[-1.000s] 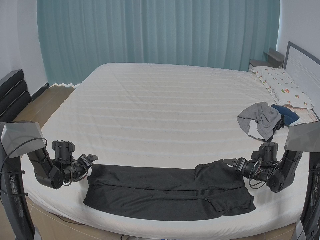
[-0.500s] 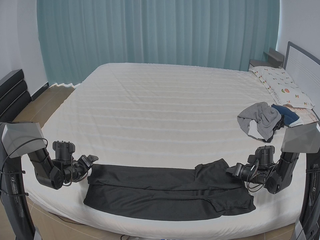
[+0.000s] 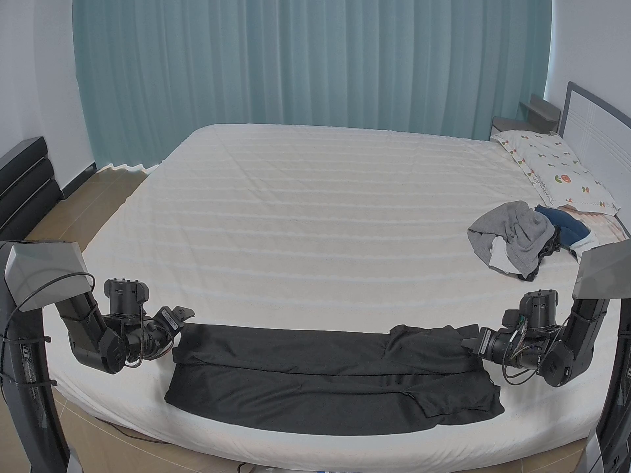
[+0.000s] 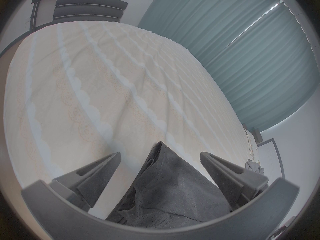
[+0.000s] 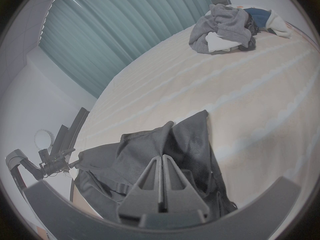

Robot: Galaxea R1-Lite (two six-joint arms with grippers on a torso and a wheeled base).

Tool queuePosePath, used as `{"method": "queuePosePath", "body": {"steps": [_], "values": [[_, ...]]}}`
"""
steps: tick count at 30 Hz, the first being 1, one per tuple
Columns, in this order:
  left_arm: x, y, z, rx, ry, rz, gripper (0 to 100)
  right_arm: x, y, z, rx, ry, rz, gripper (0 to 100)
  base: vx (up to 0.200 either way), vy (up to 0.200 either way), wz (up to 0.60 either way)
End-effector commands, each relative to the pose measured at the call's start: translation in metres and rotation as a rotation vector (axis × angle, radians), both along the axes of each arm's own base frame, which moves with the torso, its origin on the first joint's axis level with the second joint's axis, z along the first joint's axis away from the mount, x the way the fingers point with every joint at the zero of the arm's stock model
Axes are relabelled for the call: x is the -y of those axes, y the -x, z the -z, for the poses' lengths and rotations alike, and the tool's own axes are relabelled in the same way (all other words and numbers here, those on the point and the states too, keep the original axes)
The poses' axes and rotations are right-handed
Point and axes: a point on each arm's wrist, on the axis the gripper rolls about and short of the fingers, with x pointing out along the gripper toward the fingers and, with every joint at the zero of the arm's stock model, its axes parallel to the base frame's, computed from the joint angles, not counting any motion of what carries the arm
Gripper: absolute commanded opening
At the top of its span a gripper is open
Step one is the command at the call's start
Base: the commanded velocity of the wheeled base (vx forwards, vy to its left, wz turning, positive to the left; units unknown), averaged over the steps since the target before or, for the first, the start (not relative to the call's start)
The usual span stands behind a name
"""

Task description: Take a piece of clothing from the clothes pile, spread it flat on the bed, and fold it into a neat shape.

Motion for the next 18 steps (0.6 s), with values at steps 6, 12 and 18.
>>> {"method": "queuePosePath", "body": {"steps": [6, 12, 18], "values": [[0.000, 0.000, 0.001, -0.003, 0.000, 0.000, 100, 0.006, 0.013, 0.002, -0.042, -0.005, 0.009, 0, 0.000, 0.000, 0.00], [0.000, 0.000, 0.001, -0.001, -0.001, 0.001, 100, 0.009, 0.019, 0.010, -0.088, -0.017, 0.001, 0, 0.000, 0.000, 0.00], [0.000, 0.000, 0.001, -0.003, -0.001, 0.001, 100, 0.011, 0.021, 0.017, -0.114, -0.017, 0.006, 0, 0.000, 0.000, 0.00]]}}
